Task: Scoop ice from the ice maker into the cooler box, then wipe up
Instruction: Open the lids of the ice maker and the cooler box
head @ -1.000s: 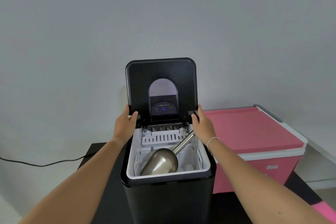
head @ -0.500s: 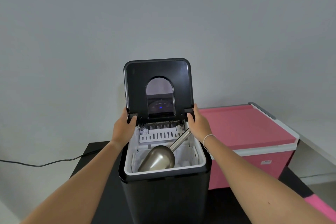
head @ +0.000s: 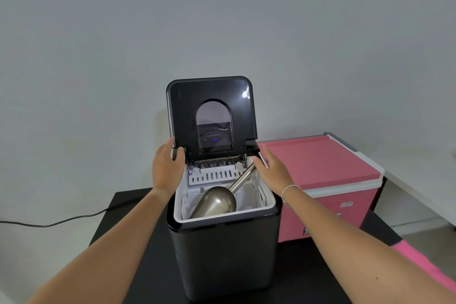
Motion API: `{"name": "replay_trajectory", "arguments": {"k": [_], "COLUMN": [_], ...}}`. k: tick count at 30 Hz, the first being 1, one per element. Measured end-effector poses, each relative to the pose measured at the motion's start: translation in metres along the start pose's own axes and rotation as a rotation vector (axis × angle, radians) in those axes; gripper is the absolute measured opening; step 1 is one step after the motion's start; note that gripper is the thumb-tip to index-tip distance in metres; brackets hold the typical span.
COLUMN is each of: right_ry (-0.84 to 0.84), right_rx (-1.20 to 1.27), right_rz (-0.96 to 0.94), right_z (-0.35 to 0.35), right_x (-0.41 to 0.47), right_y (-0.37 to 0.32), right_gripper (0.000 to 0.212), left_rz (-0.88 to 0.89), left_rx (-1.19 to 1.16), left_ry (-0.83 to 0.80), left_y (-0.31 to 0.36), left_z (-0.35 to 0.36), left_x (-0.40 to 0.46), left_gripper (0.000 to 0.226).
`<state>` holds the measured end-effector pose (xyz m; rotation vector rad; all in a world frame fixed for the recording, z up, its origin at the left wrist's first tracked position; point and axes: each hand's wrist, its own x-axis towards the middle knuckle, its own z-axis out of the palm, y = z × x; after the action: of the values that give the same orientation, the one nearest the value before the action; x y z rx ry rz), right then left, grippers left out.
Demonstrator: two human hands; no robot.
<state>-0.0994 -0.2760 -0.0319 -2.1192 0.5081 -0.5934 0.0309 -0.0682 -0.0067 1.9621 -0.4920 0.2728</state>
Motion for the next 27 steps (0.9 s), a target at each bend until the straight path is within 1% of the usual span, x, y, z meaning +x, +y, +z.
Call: {"name": "replay_trajectory", "arguments": {"k": [2, 5, 12, 16, 20, 24, 27], "right_ry": [0.017, 0.026, 0.042, 0.049, 0.020, 0.001, -0.037], "right_rx": [-0.011, -0.045, -0.091, -0.087, -0.114, -0.168, -0.200], "right_rz": [0.005, 0.034, 0.069, 0.055, 0.029, 0.028, 0.046], "right_z": [-0.003, -0.008, -0.045, -0.086, -0.133, -0.182, -0.211], "right_x": [-0.005, -0.013, -0.029, -0.034, -0.038, -0.044, -0.048], "right_y": [0.001, 0.009, 0.039, 0.056, 0.084, 0.116, 0.140], "right_gripper": [0.059, 0.061, 0.061, 0.061, 0.060, 0.058, 0.059], "left_rz": [0.033, 0.073, 0.130, 0.186, 0.175, 0.202, 0.182], "left_rx": [-0.007, -0.016, -0.035, 0.023, 0.005, 0.124, 0.193], "left_ry": [-0.018, -0.087, -0.193, -0.207, -0.233, -0.262, -0.283], "left_y": [0.000, 0.006, 0.044, 0.079, 0.114, 0.139, 0.146], "left_z": [0.004, 0.016, 0.049, 0.077, 0.114, 0.157, 0.182], "left_x": [-0.005, -0.012, -0.033, -0.046, -0.070, -0.094, -0.111], "left_gripper": [0.044, 0.044, 0.044, 0.044, 0.043, 0.043, 0.044]}}
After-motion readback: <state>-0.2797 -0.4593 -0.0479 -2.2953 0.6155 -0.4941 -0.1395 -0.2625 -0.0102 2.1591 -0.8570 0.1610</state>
